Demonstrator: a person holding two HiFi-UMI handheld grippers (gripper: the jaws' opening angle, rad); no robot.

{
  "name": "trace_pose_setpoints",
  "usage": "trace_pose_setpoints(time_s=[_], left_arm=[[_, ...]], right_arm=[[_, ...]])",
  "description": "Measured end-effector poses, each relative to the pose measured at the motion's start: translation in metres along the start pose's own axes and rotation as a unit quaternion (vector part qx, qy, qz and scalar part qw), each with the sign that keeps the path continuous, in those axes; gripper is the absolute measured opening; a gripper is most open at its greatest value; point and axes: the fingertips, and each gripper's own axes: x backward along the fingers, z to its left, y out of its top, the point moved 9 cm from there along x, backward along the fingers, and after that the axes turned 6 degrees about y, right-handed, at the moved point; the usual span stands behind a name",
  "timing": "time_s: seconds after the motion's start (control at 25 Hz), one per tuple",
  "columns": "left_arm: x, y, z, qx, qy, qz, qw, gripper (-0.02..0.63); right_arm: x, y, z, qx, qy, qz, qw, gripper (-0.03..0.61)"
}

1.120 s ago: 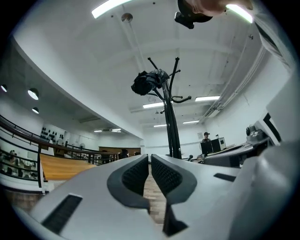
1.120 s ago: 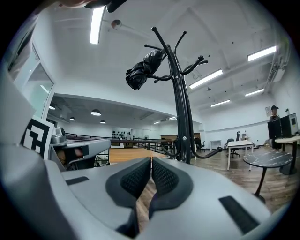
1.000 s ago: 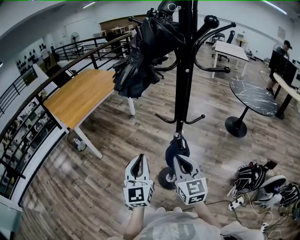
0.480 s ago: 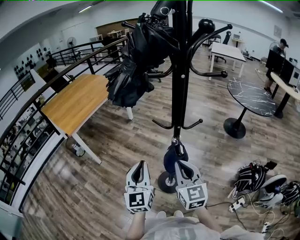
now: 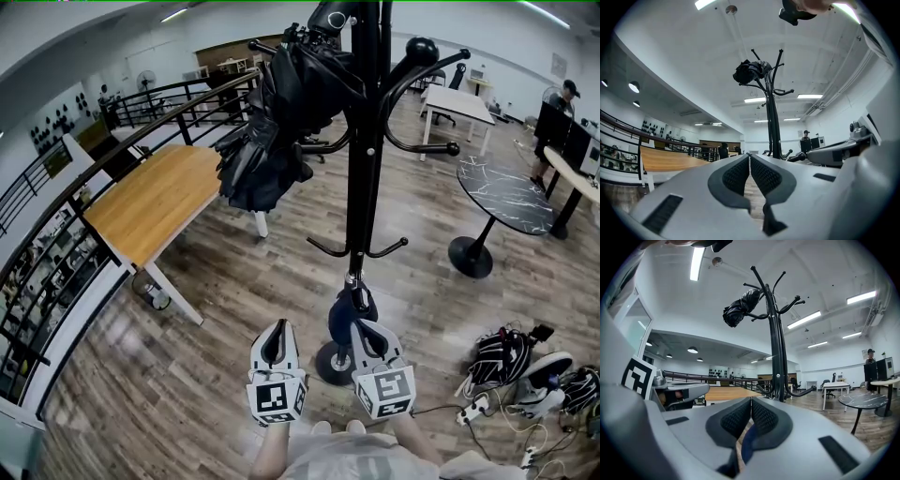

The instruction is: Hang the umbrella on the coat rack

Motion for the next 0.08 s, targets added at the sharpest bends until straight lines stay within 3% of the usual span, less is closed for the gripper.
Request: trace_pose_setpoints(time_s=[0.08], left_arm=[[0.0002, 0.0006, 0.0017, 0.002, 0.004, -0.002, 1.0000, 0.037]], right_arm=[[-0.0006, 0.0002, -0.0001, 0.000, 0.001, 0.000, 1.000, 0.031]])
